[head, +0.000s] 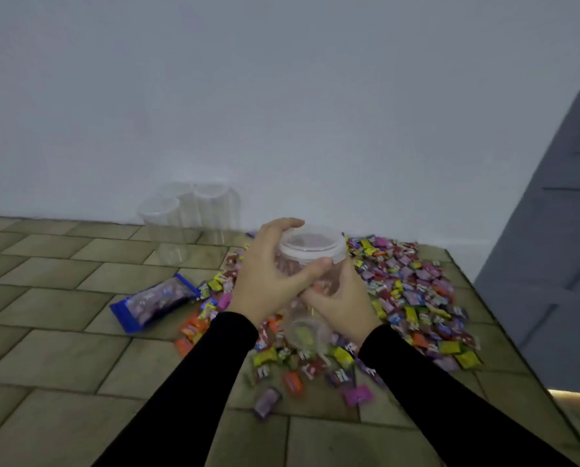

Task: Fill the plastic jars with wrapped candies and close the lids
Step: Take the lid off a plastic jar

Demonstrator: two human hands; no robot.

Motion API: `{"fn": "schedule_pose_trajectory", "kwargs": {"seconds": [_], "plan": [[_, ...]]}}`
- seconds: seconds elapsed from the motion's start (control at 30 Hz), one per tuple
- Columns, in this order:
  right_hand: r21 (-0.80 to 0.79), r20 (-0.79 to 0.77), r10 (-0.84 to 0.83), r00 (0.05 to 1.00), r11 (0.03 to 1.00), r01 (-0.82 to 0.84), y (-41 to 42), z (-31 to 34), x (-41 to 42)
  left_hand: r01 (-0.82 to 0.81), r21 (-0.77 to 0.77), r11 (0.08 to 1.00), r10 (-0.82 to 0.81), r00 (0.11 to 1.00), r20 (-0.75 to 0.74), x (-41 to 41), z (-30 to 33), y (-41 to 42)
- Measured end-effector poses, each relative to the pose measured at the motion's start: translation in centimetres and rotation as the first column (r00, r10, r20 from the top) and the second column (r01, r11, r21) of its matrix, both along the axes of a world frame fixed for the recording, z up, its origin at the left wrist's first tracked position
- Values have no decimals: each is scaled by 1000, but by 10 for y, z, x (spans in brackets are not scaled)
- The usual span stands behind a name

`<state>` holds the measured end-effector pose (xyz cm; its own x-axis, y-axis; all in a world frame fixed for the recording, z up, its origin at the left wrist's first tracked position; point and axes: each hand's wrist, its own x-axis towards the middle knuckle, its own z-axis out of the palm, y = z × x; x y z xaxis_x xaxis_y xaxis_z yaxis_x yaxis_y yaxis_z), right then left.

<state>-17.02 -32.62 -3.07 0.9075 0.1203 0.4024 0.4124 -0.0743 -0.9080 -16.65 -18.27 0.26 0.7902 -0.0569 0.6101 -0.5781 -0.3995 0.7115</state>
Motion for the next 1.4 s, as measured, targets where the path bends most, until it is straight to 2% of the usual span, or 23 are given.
{"fn": "schedule_pose_trajectory", "kwargs": {"seconds": [0.1, 0.17, 0.37, 0.5, 0.67, 0.87, 0.93, 1.07, 1.13, 1.27, 1.4], "plan": [[-29, -34, -20, 999, 999, 19, -28, -22, -37, 134, -35, 990, -137, 981, -137, -30, -18, -22], [-68, -51, -41, 998, 997, 38, -40, -34, -54, 178, -3, 984, -176, 964, -200, -43, -27, -32], [-107, -38, -86, 996, 991, 81, -63, -58, -94, 222, 96, 970, -192, 949, -250, -77, -42, -51], [-119, -55, -54, 997, 992, 47, -66, -64, -100, 212, 188, 959, -168, 961, -222, -86, -48, -50], [-185, -99, 0, 995, 983, -18, -68, -67, -93, 202, 219, 955, -158, 966, -203, -87, -54, -46], [-297, -199, 123, 972, 938, -179, -77, -51, -62, 201, 223, 954, -120, 936, -331, -75, -54, -51], [-291, -215, 143, 966, 935, -203, -77, -43, -57, 201, 232, 952, -109, 927, -359, -69, -52, -52], [-285, -233, 163, 959, 931, -227, -77, -44, -52, 169, 338, 926, -30, 925, -380, -63, -43, -53], [-283, -266, 165, 950, 928, -241, -79, -43, -46, 97, 382, 919, 52, 931, -362, -55, -35, -57], [-346, -324, 171, 931, 894, -284, -82, -36, -35, -11, 525, 851, 163, 956, -244, -27, -10, -70], [-349, -367, 161, 916, 889, -296, -84, -35, -30, 58, 706, 706, 165, 956, -244, -6, 11, -91]]}}
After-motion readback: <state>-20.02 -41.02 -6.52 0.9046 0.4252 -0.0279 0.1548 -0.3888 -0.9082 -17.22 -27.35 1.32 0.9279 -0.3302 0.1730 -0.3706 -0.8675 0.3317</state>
